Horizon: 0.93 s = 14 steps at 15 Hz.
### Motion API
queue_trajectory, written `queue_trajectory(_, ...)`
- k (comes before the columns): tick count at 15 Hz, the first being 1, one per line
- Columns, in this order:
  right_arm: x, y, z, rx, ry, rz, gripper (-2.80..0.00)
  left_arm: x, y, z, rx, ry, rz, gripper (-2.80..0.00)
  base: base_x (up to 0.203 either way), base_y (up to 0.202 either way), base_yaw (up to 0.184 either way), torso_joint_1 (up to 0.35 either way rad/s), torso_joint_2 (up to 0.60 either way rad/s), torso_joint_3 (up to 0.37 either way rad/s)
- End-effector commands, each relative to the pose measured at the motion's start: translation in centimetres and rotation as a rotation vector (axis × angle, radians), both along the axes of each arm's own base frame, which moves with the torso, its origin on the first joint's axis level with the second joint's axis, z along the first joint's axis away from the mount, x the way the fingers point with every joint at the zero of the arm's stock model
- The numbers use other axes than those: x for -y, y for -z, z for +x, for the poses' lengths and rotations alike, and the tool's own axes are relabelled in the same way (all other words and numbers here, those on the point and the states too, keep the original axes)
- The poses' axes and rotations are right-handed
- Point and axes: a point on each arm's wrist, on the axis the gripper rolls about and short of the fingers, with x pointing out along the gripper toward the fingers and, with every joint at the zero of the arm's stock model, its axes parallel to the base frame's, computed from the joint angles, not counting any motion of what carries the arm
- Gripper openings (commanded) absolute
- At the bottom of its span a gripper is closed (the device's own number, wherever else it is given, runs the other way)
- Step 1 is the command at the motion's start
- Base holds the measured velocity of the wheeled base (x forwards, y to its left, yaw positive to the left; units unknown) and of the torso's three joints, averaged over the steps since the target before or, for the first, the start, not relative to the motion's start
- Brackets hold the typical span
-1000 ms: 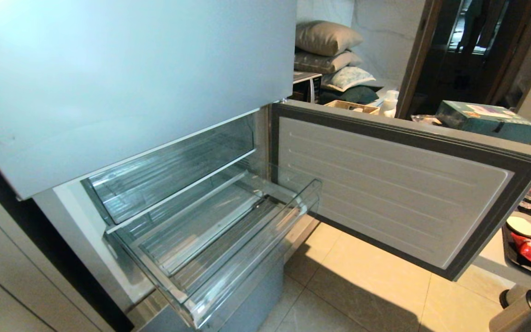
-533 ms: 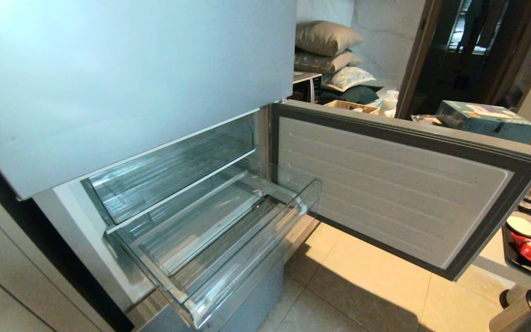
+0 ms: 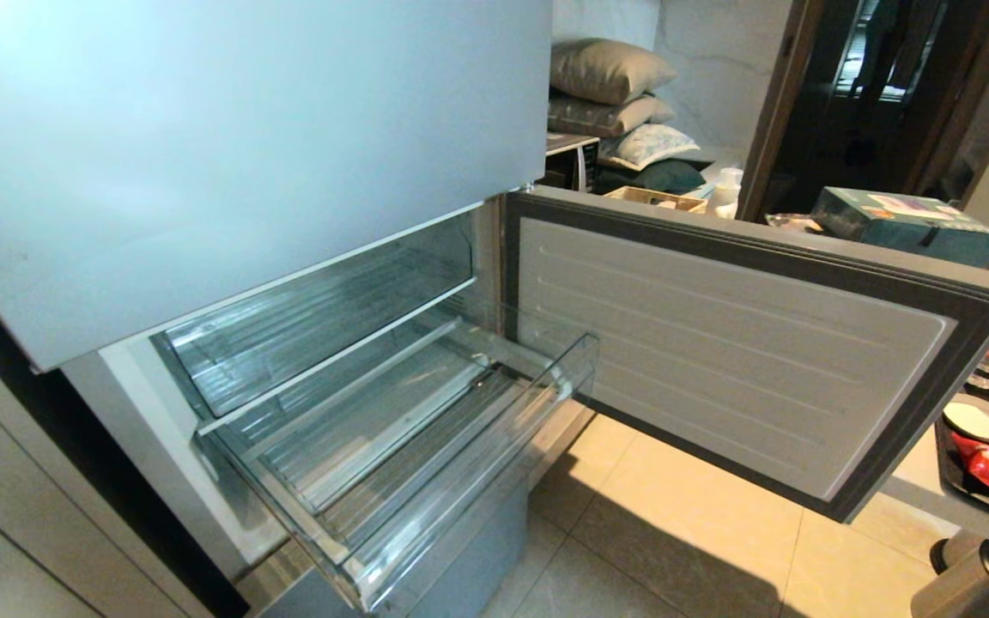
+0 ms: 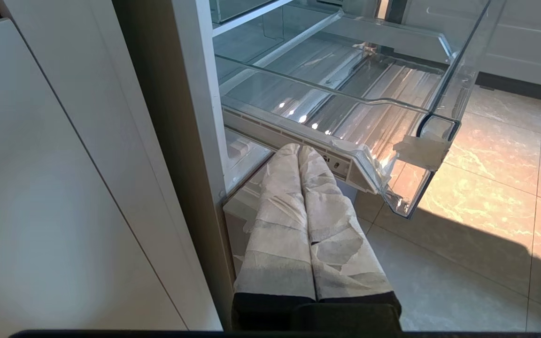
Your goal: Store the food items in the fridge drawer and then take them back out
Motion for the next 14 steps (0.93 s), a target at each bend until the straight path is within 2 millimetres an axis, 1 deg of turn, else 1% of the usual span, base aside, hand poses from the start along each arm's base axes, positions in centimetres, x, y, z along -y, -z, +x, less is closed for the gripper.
queue_trajectory(1, 2.6, -0.6, 2.7, -0.046, 0.021, 0.057, -2.8, 0.0, 0.0, 0.0, 0.001, 0.0, 0.0, -2.8, 0.0, 0.0, 0.0, 0.0, 0.0, 0.0)
queue_trajectory(6, 6.8, -0.6, 6.7, -0.083, 0.0, 0.143, -2.8, 0.0, 0.0, 0.0, 0.001, 0.0, 0.0, -2.8, 0.0, 0.0, 0.0, 0.0, 0.0, 0.0)
queue_trajectory(8, 9.1, 0.3, 9.3, -0.085, -0.029, 0.172, -2.8, 0.0, 0.0, 0.0, 0.001, 0.001, 0.0, -2.8, 0.0, 0.0, 0.0, 0.0, 0.0, 0.0)
queue_trajectory(11, 13.1, 1.9, 13.9, -0.055, -0.099, 0.204, -2.8, 0.0, 0.0, 0.0, 0.001, 0.0, 0.0, -2.8, 0.0, 0.0, 0.0, 0.0, 0.0, 0.0)
queue_trajectory(13, 16.0, 2.2, 17.4, -0.013, -0.141, 0.19, -2.8, 0.0, 0.0, 0.0, 0.001, 0.001, 0.0, -2.8, 0.0, 0.0, 0.0, 0.0, 0.0, 0.0)
queue_trajectory(14, 17.1, 2.3, 18.8, 0.006, -0.155, 0.182, -2.8, 0.0, 0.0, 0.0, 0.001, 0.0, 0.0, -2.8, 0.0, 0.0, 0.0, 0.0, 0.0, 0.0)
